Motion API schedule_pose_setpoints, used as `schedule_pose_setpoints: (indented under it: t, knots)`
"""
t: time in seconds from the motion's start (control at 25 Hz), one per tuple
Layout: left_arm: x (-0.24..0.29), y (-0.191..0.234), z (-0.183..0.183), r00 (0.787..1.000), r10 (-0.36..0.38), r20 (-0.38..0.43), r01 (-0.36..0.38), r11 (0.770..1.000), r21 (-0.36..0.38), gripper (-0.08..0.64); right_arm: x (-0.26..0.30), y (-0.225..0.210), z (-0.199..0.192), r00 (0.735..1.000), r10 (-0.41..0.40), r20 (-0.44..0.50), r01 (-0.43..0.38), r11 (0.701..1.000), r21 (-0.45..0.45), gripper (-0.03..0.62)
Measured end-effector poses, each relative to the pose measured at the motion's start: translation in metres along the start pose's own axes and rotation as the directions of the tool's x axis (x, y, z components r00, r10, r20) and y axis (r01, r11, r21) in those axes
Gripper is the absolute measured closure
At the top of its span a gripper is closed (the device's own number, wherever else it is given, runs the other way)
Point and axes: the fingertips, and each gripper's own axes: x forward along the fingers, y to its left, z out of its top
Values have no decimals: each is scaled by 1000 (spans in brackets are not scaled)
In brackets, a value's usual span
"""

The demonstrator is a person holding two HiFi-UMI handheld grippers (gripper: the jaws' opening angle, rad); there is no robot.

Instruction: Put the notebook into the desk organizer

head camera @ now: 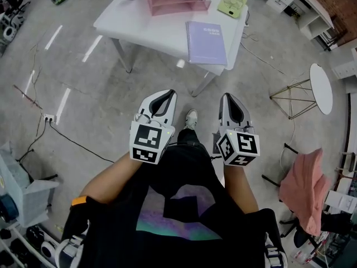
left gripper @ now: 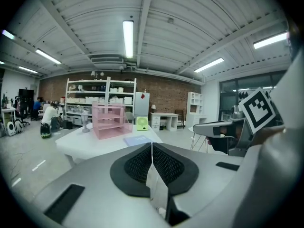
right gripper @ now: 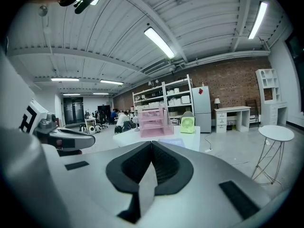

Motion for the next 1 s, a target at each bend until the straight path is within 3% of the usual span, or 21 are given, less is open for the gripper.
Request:
schedule_pose_setpoints:
  t: [0.24, 0.52, 0.8, 1.0]
  knots:
    - [74, 19, 8, 997, 11, -75, -18, 996, -87, 541, 72, -39, 12, 997, 66, -44, -67, 998, -10, 575]
    - [163, 43, 11, 984, 13, -177, -52, 975, -218, 450, 154, -82, 17, 982, 154, -112, -159, 987, -34, 574]
    - [226, 62, -13, 959, -1, -285, -109, 923, -370, 384, 211, -122, 19, 968, 208, -140, -217, 975, -52, 571]
    - [254, 64, -39, 933, -39, -358, -130, 891, -436, 342, 237, -141, 9, 958, 232, -171, -244, 968, -52, 565]
